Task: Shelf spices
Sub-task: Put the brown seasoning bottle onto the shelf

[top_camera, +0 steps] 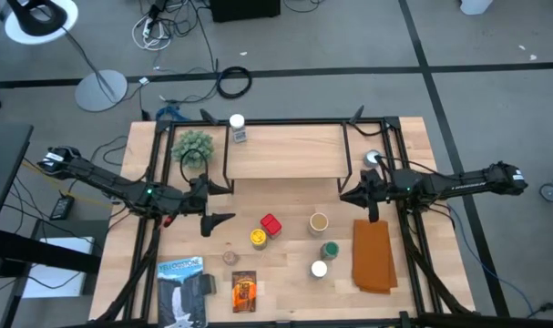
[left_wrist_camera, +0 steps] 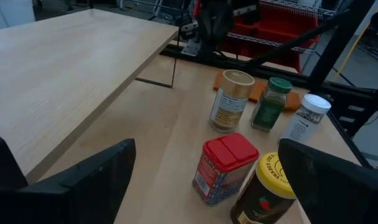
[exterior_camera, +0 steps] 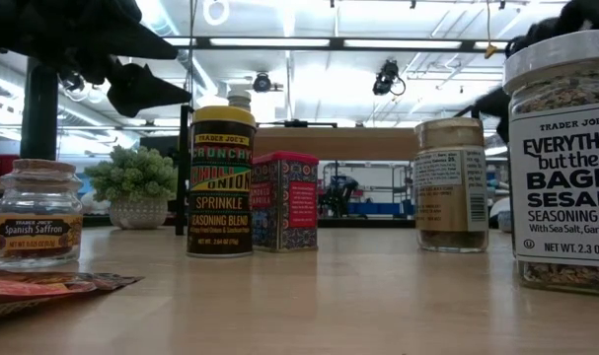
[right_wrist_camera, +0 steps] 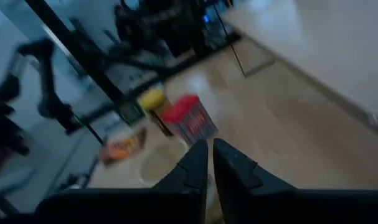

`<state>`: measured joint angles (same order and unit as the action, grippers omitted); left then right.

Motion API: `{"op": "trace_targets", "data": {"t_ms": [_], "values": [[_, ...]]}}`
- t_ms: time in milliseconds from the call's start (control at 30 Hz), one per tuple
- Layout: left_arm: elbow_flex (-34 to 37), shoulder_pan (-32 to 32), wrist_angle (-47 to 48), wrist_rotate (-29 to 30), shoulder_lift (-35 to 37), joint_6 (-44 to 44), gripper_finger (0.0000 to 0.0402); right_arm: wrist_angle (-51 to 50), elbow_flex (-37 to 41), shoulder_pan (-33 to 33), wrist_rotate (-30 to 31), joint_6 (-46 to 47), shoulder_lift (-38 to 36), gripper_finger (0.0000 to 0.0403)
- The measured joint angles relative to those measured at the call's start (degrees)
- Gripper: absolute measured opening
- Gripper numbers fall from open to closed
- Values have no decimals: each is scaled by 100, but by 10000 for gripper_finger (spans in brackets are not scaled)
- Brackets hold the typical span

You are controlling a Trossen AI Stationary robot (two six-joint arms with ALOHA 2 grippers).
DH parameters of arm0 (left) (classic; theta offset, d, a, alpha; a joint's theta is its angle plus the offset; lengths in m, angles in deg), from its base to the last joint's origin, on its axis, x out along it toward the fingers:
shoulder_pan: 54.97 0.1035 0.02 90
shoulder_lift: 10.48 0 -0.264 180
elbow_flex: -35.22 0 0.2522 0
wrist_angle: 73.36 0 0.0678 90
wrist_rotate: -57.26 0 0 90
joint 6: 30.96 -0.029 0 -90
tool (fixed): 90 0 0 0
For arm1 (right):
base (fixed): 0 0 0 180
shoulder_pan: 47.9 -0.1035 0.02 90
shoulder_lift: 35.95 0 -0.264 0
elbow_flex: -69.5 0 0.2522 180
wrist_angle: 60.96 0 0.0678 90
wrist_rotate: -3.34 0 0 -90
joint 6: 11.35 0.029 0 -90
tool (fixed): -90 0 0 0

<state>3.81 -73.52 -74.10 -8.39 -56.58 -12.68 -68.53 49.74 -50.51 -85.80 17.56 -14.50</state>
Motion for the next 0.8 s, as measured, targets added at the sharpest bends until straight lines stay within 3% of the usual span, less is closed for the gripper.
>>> {"op": "trace_targets", "data": {"t_ms": [400, 533, 800], "values": [[0, 0, 15, 0, 0, 0, 399, 1411, -6, 2, 89, -439, -2, 21], [0, 0, 17, 0, 0, 0, 399, 941, -205, -187, 155, -457, 142, 4], [0, 0, 32, 0, 0, 2, 399, 6, -1201, -955, 1335, -761, 1248, 1]]}}
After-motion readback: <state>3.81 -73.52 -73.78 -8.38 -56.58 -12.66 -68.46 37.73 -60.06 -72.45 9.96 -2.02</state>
